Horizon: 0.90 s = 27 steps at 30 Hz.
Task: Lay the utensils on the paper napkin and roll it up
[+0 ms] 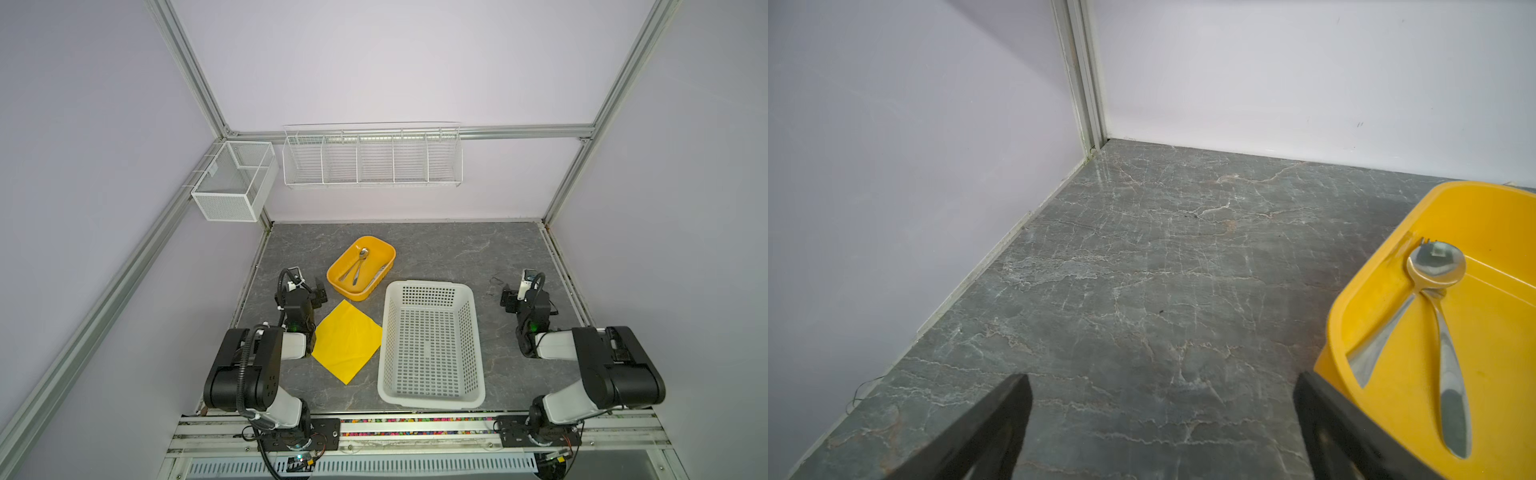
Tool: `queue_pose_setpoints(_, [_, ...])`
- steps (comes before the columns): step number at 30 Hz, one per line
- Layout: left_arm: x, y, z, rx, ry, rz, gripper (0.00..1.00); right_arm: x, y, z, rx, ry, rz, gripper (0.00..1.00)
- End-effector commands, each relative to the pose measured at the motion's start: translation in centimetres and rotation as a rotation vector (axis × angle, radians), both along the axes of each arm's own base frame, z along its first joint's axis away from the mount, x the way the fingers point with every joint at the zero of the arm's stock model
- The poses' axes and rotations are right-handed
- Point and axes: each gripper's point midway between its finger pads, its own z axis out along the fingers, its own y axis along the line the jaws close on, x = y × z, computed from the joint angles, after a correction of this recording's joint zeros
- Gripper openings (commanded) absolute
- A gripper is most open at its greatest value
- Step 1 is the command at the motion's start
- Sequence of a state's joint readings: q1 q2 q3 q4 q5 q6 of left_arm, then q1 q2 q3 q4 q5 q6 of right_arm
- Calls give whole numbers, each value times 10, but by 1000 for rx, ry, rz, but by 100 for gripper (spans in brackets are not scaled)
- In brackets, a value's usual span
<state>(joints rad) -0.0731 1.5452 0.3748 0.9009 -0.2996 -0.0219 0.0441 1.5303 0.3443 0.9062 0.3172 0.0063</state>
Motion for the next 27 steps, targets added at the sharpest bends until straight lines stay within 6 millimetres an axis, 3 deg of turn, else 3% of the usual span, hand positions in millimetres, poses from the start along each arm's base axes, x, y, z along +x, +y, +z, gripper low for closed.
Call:
queue_pose_setpoints(1, [5,1,6,-1,-25,11,99,5,0,8,-15,-26,2,89])
queue_pose_setpoints(27, [4,0,5,-3,-20,10,99,6,1,8,-3,-25,11,88])
